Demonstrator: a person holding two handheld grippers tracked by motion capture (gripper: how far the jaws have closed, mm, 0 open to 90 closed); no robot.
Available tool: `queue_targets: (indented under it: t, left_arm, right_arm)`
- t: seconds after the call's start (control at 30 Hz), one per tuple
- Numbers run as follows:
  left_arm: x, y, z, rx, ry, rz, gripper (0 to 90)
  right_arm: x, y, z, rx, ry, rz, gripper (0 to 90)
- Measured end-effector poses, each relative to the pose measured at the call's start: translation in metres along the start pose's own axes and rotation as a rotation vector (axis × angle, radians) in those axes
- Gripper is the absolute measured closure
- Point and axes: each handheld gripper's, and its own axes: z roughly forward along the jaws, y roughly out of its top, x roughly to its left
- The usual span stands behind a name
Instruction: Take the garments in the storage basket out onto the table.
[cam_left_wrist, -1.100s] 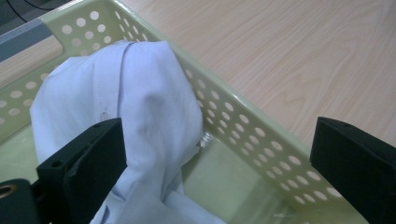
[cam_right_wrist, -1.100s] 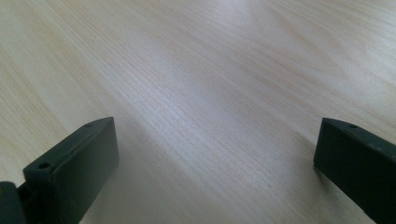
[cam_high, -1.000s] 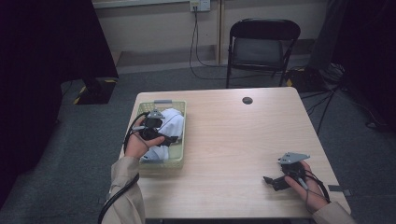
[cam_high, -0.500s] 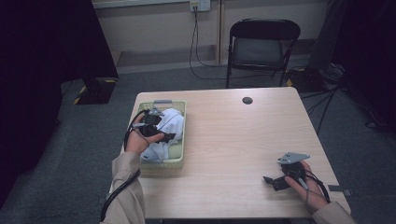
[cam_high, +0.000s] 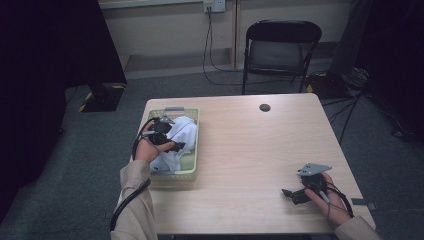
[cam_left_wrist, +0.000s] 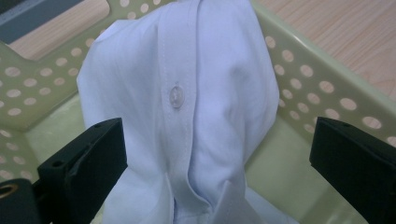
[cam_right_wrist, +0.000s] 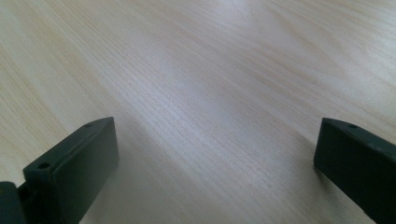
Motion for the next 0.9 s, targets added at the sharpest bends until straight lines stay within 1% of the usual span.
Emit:
queue_targets:
  t: [0.07,0.27,0.3,0.33,0.47,0.6,0.7,0.9]
  left_arm:
    - [0.001,0.000,0.003,0.018,0.006,0.008,3.8]
    - [0.005,-0.003,0.008,0.032,0.006,-0.005,3.9]
    - [0.006,-0.003,0.009,0.041,0.007,-0.006,3.9]
    - [0.007,-0.004,0.010,0.048,0.013,-0.001,3.9]
    - [0.009,-0.004,0.014,0.068,0.015,0.011,4.0]
    - [0.013,-0.007,0.020,0.082,0.015,0.001,4.1]
    - [0.014,-0.008,0.025,0.103,0.020,0.009,4.3]
    - [0.018,-0.008,0.036,0.131,0.006,0.006,4.0]
  right_arm:
    - [0.000,0.000,0.000,0.000,0.000,0.000,0.0]
    - [0.000,0.000,0.000,0.000,0.000,0.000,0.0]
    - [0.000,0.000,0.000,0.000,0.000,0.000,0.0]
    - [0.000,0.000,0.000,0.000,0.000,0.000,0.0]
    - [0.000,0.000,0.000,0.000,0.000,0.000,0.0]
    - [0.000,0.000,0.000,0.000,0.000,0.000,0.0]
    - [0.000,0.000,0.000,0.000,0.000,0.000,0.0]
    - [0.000,0.000,0.000,0.000,0.000,0.000,0.0]
